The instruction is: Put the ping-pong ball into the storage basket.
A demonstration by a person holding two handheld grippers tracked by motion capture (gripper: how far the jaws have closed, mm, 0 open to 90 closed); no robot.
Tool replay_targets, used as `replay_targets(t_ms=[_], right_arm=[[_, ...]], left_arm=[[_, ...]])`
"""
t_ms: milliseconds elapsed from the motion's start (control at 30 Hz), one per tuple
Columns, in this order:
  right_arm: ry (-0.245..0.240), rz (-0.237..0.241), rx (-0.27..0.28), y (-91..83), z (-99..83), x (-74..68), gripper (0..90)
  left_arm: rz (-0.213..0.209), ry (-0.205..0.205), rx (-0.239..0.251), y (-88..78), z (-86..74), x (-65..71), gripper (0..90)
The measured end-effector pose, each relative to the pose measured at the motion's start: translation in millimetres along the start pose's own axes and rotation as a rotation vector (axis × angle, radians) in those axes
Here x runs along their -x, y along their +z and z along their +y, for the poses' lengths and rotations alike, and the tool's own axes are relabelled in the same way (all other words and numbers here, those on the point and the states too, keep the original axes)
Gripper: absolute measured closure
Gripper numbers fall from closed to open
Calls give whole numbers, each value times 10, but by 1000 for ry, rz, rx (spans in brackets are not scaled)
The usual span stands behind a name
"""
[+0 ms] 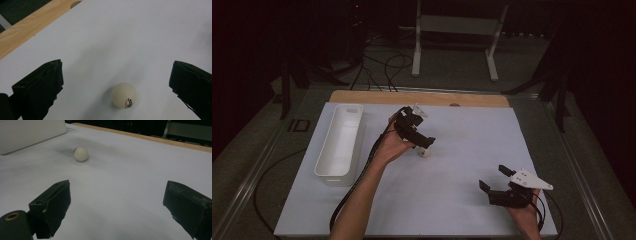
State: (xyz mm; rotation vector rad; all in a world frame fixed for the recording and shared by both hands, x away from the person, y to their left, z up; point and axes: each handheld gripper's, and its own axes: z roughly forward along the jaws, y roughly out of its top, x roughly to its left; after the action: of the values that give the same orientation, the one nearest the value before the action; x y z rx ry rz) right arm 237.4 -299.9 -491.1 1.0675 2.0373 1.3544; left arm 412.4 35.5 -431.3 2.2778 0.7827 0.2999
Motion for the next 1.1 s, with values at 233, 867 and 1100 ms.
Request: replay_targets(t_ms=[233, 867, 1100], right_arm=[[0, -1, 0, -8, 0, 0, 74], [3, -2, 4, -20, 1, 3, 74], [5, -1, 3, -19, 0, 4, 74]], left_arm=[[-6, -3, -9, 36, -9, 12, 0], [-21, -1, -53, 171, -39, 32, 0], [-25, -2, -58, 213, -48, 43, 0]])
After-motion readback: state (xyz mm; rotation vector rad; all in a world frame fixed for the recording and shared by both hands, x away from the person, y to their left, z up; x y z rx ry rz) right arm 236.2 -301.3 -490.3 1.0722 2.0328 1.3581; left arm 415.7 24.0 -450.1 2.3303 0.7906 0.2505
